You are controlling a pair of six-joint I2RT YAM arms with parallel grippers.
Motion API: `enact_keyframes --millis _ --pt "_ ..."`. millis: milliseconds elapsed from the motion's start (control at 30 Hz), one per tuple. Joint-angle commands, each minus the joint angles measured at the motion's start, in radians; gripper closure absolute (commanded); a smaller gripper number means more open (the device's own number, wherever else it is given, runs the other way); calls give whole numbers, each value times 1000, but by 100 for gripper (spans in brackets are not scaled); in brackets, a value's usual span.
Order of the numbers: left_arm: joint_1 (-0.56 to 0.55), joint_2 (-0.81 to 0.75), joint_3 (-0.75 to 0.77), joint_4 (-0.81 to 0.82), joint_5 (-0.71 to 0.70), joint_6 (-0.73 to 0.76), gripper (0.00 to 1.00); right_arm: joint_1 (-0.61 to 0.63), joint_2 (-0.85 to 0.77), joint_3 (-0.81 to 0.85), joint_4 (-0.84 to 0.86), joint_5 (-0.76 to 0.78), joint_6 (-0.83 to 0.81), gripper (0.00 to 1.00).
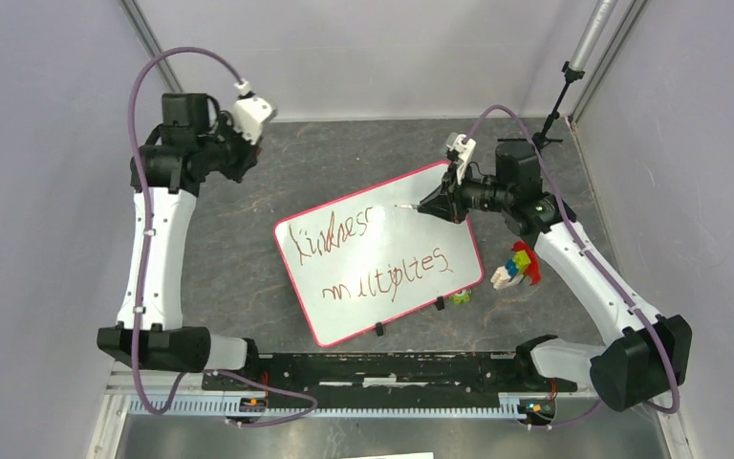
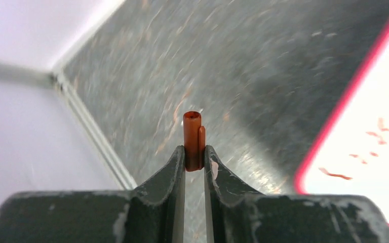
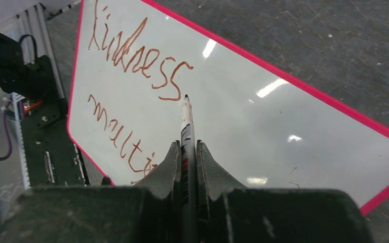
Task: Write a sentence on the whiteboard
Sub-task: Close the pen cap.
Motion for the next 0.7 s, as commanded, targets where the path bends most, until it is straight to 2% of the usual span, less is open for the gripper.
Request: enact_keyframes --millis 0,67,167,333,500,667 --pt "-226 10 167 -301 20 36 98 -30 -49 -59 191 -206 172 100" --pt "-350 7 182 -367 27 66 98 -35 -62 -82 222 -241 209 100" --pt "-513 -18 125 -387 0 80 98 -37 -82 -127 288 -308 280 100" --pt "-722 -33 43 -375 -88 58 98 -37 -110 -194 359 -372 390 100" --pt "-866 -1 39 -351 -129 6 98 -28 -121 -267 475 -415 538 100" --pt "-937 36 43 -306 -171 -19 98 1 -121 -318 581 -448 657 100"
